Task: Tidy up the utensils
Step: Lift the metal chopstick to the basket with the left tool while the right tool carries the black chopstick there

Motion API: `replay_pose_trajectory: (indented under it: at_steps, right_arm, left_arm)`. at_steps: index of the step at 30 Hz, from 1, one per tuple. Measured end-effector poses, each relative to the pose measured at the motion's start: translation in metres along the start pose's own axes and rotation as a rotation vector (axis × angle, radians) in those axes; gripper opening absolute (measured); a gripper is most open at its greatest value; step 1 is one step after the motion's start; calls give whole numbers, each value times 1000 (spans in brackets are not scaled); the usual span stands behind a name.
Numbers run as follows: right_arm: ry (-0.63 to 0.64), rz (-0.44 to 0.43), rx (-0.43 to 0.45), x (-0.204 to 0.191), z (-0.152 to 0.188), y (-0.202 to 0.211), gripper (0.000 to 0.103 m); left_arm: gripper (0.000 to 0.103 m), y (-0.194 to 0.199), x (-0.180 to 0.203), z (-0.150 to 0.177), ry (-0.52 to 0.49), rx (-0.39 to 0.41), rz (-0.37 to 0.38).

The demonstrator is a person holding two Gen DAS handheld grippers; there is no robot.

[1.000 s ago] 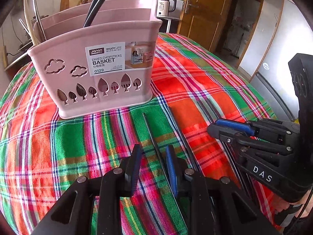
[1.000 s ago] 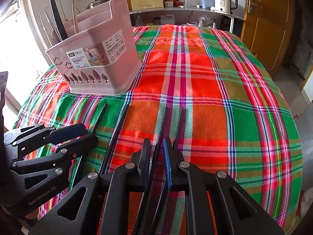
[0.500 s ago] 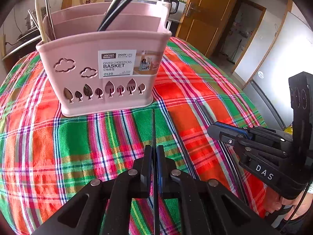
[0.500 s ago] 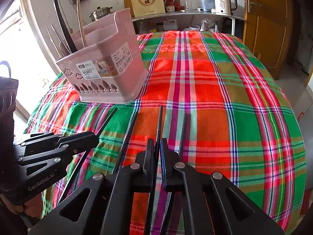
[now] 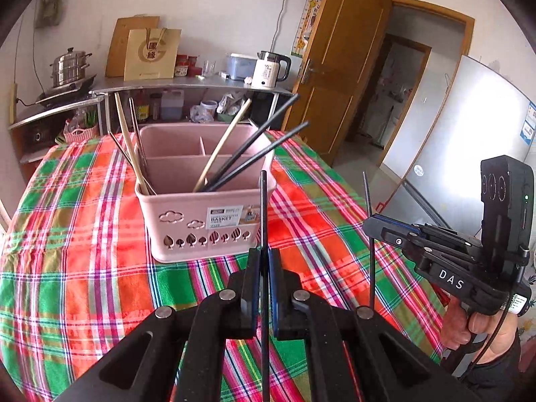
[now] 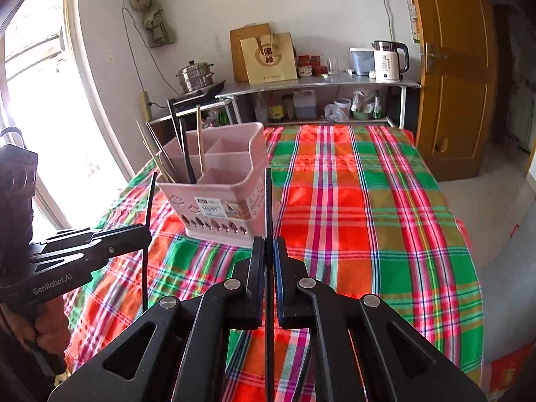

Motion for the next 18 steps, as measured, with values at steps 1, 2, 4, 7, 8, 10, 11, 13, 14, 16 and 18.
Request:
replay_pose_trajectory:
  at_steps: [1, 2, 4, 7, 8, 10, 11, 13, 14, 16, 18]
  right_arm:
    - [0, -1, 14, 0, -3, 5, 5]
    - [0, -2, 27, -2, -7, 10, 5]
    - [0, -4, 47, -4, -12, 18, 5]
    - [1, -2, 72, -6, -17, 29, 5]
    - [1, -3, 78, -6, -18, 31, 5]
    - [1, -7, 89, -7, -20, 36, 5]
    - [1, -9, 95, -7, -21, 39, 5]
    - [5, -12, 103, -9, -21, 43, 5]
    - [8, -13, 106, -10, -21, 44, 5]
    - [11, -14, 109, -12, -22, 47, 5]
    - [15, -16, 114, -13, -22, 49, 5]
  left_arm:
    - [5, 6, 3, -4, -6, 13, 2]
    - [5, 12, 5, -7, -13, 25, 3]
    - [4, 20, 10, -14, -27, 44, 7]
    - [4, 31, 15, -19, -46, 60, 8]
    - [4, 34, 16, -20, -51, 63, 8]
    - [4, 39, 19, -22, -57, 69, 8]
    - [5, 41, 20, -23, -59, 70, 9]
    - [4, 43, 19, -23, -64, 73, 9]
    - [4, 45, 22, -23, -67, 72, 8]
    - [4, 47, 23, -21, -69, 70, 6]
    - [4, 50, 22, -21, -71, 69, 4]
Point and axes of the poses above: each gripper's, at about its wrist camera, not at the fingertips, and y roughly against the way its jaws point, x to its right, z to its underside, the point moved 7 cm from there along -y, roughly the way its jaws point, and after that the axes turned 14 degrees about z, right-handed, at the moved point
